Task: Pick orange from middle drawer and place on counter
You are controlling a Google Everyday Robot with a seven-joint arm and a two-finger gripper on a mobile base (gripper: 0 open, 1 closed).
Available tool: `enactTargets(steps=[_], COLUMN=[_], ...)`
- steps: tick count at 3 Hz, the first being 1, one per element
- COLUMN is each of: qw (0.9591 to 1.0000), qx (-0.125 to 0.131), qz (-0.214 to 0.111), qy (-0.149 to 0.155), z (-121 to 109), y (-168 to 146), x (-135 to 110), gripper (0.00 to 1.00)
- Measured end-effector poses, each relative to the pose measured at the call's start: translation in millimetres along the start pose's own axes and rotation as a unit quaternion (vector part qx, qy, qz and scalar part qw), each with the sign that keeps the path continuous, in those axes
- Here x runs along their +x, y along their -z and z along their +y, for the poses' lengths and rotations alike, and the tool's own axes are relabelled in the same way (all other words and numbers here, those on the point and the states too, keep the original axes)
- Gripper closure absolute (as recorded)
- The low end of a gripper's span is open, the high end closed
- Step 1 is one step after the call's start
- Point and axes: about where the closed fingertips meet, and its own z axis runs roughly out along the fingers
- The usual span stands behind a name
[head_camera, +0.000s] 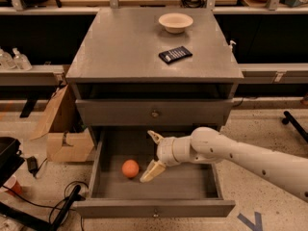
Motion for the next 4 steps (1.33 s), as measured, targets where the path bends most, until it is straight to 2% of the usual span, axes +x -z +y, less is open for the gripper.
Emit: enactTargets(steps=[1,2,4], qw=[0.9998,0.9995,0.9992], qx=[-0.017,-0.027,-0.04], qz=[-0.008,-0.01,-0.004], qy=[0.003,0.008,0.006], z=[9.7,8.9,21.3], y=[-40.8,-92.4,-144.4], x=[15.1,31.6,61.9], gripper=[0.0,0.0,0.0])
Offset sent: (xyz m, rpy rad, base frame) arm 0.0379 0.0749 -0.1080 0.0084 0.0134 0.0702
